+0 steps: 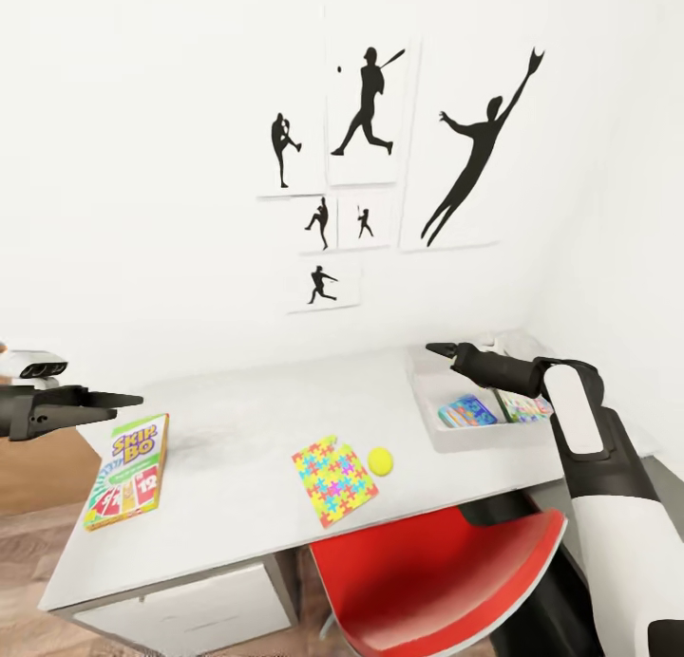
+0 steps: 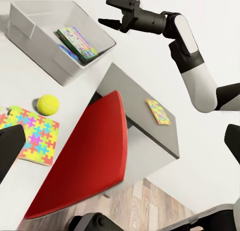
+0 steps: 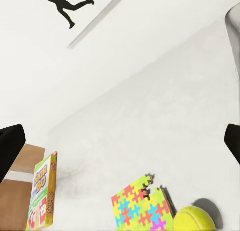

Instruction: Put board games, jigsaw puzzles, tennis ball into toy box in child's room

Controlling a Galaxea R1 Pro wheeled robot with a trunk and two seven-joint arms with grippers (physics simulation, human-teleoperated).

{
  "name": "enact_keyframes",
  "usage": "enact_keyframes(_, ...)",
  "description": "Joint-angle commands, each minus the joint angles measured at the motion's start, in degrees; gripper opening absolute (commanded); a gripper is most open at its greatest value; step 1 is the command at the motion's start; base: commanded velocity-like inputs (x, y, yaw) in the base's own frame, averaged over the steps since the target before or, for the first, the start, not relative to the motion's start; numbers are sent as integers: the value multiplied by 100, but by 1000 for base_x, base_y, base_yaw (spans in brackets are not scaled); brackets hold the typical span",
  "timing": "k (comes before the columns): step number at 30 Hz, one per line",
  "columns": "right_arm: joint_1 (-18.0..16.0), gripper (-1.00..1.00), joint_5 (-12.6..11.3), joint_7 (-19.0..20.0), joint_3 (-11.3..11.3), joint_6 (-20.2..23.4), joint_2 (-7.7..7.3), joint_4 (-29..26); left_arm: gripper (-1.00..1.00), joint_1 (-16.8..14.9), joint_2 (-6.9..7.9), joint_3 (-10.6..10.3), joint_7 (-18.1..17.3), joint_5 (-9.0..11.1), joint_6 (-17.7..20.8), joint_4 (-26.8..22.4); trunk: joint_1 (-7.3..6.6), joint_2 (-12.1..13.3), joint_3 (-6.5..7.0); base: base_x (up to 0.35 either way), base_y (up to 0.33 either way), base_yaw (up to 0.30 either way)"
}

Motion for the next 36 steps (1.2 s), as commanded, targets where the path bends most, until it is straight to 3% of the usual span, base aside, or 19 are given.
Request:
enact_keyframes(1,-4,100,35,37,-5,27,1,-3,100,-9,1,-6,-22,-3,61,1,3,-12,-9,0,0,277)
enact_keyframes(8,-4,100,41,15,0,25,16,-3,100,-9,6,-6,-22,-44,61,71,3,-12,5,0,0,280)
enact_keyframes(15,-4,100,43,4,9,40,25,-3,100,-9,10,26,-22,-481,61,678,3,-12,7,0,0,282)
enact_keyframes(21,-4,100,43,-1,23,34,33,-3,100,-9,15,55,-22,-1039,61,1277,3,-12,7,0,0,244)
enact_keyframes(22,-4,100,43,2,23,31,34,-3,100,-9,17,63,-22,-1179,61,1364,3,-12,7,0,0,94)
enact_keyframes(23,-4,100,39,10,21,34,30,-3,100,-9,21,218,-22,-1552,61,1532,3,-12,7,0,0,20)
enact_keyframes(27,-4,100,38,10,26,40,34,-3,100,-9,15,430,-22,-1647,61,1576,3,-12,7,0,0,10)
enact_keyframes(36,-4,100,43,-3,34,21,43,-10,100,-9,21,524,18,-1792,61,1591,3,-12,7,-123,76,1)
